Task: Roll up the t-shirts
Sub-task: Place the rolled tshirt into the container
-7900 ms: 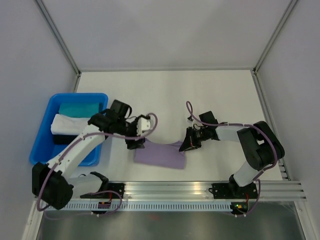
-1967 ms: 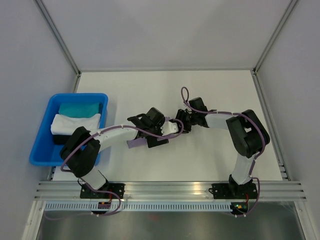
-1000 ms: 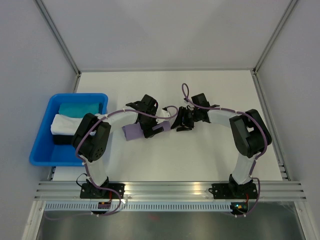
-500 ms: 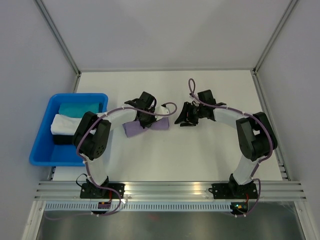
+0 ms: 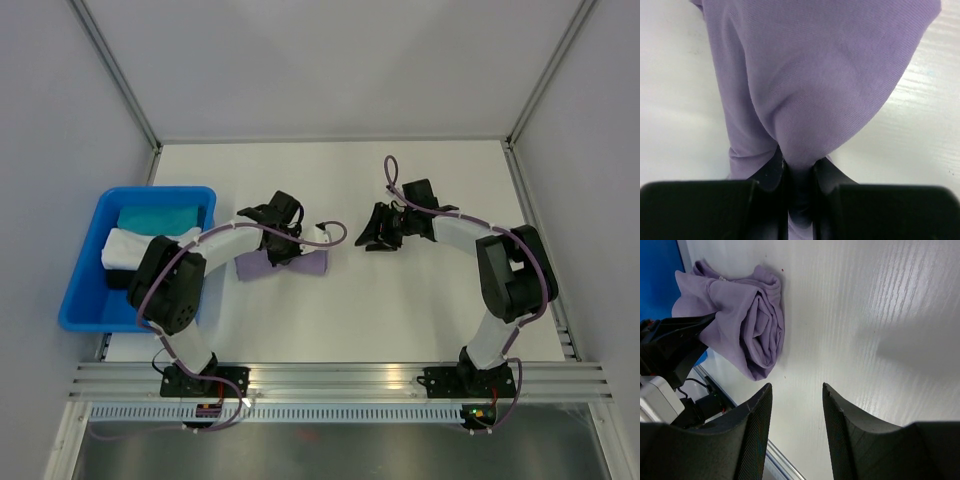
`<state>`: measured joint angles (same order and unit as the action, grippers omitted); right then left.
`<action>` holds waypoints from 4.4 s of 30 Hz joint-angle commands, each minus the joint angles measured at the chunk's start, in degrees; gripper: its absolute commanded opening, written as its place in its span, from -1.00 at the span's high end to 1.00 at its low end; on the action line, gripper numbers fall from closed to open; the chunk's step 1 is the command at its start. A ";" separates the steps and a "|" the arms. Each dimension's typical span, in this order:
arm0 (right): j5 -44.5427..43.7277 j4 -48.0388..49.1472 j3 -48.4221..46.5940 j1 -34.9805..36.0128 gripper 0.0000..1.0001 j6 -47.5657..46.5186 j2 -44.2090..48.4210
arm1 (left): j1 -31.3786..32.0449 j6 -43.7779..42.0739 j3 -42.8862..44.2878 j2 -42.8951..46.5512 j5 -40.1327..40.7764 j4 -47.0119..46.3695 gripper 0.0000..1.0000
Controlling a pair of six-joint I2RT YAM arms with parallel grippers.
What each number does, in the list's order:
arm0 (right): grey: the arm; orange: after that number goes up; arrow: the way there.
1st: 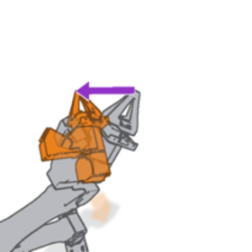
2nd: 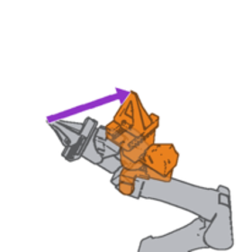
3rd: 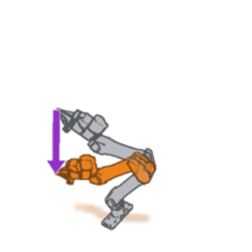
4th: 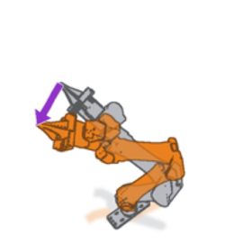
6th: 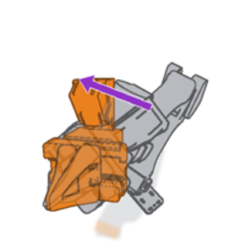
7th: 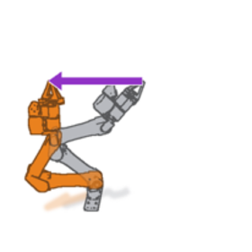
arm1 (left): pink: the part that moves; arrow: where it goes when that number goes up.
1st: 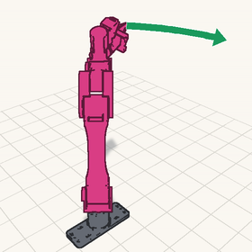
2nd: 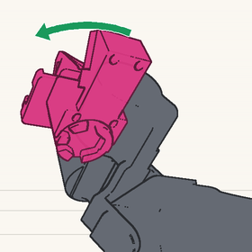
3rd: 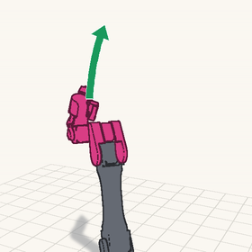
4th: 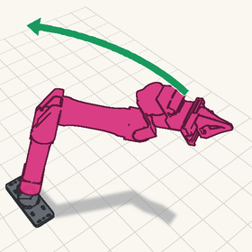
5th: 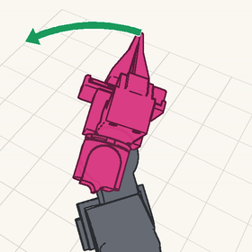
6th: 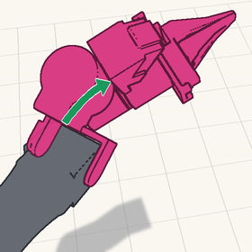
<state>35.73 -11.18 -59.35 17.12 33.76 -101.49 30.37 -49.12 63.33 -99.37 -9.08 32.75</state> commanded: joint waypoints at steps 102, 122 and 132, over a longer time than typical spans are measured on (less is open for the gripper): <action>-25.87 36.49 23.85 38.33 -0.62 -86.50 12.73 | -5.67 -9.85 13.40 -7.41 -23.70 29.12 0.95; -19.22 19.20 15.06 34.21 0.99 -62.00 13.25 | -9.45 -9.50 13.92 -1.80 -22.21 31.40 -0.44; -10.33 20.14 18.66 27.17 0.99 -50.55 15.01 | -13.41 -14.68 1.55 15.42 -20.27 23.60 -1.00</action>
<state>20.21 9.06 -41.56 45.28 -22.15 -88.03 16.34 -59.37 69.12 -88.62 -28.60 59.86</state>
